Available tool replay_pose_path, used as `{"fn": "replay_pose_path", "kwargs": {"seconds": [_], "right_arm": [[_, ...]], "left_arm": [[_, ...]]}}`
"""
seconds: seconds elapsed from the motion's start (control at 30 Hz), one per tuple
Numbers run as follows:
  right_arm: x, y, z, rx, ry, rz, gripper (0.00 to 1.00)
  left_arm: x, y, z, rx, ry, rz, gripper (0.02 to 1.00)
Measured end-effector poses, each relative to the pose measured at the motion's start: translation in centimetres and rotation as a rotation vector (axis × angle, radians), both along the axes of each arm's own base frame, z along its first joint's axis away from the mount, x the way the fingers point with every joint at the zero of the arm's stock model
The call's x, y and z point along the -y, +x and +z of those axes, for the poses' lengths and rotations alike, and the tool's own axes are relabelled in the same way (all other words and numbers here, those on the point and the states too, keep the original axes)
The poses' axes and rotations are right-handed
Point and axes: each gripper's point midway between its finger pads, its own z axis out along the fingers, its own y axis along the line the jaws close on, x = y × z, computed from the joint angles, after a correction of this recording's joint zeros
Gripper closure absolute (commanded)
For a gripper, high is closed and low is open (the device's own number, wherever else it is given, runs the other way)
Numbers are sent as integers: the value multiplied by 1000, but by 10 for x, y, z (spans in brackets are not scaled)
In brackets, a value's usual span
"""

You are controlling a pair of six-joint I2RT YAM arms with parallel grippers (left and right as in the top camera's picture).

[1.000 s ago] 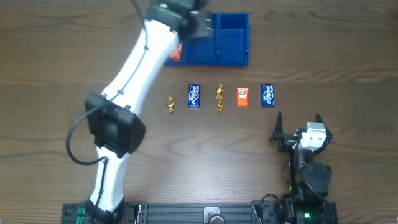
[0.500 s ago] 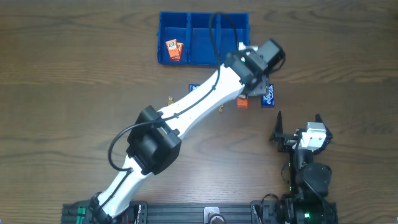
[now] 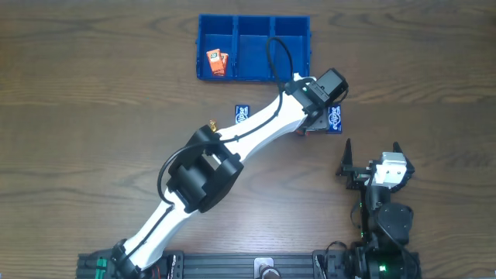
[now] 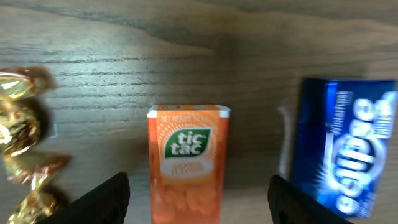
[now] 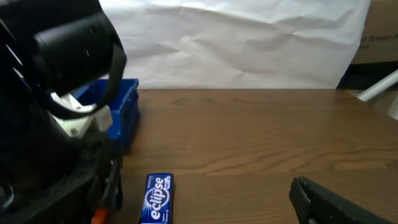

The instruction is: Sort Candies Into Trays

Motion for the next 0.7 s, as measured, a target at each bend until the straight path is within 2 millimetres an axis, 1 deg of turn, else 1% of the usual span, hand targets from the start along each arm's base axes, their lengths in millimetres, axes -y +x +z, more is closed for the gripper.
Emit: {"fn": "replay_pose_path", "kwargs": {"seconds": [0.07, 0.2, 0.33, 0.47, 0.57, 0.7], "right_arm": [[0, 0, 0, 0, 0, 0, 3], [0, 0, 0, 0, 0, 0, 3], [0, 0, 0, 0, 0, 0, 3], [0, 0, 0, 0, 0, 0, 3], [0, 0, 0, 0, 0, 0, 3], [0, 0, 0, 0, 0, 0, 3]], "left_arm": [[-1, 0, -4, 1, 12, -12, 305], [-2, 2, -4, 13, 23, -38, 310], [-2, 5, -4, 27, 25, -52, 343], [-2, 7, -11, 33, 40, -72, 428], [-3, 7, -11, 40, 50, -87, 509], [-6, 8, -11, 49, 67, -93, 577]]}}
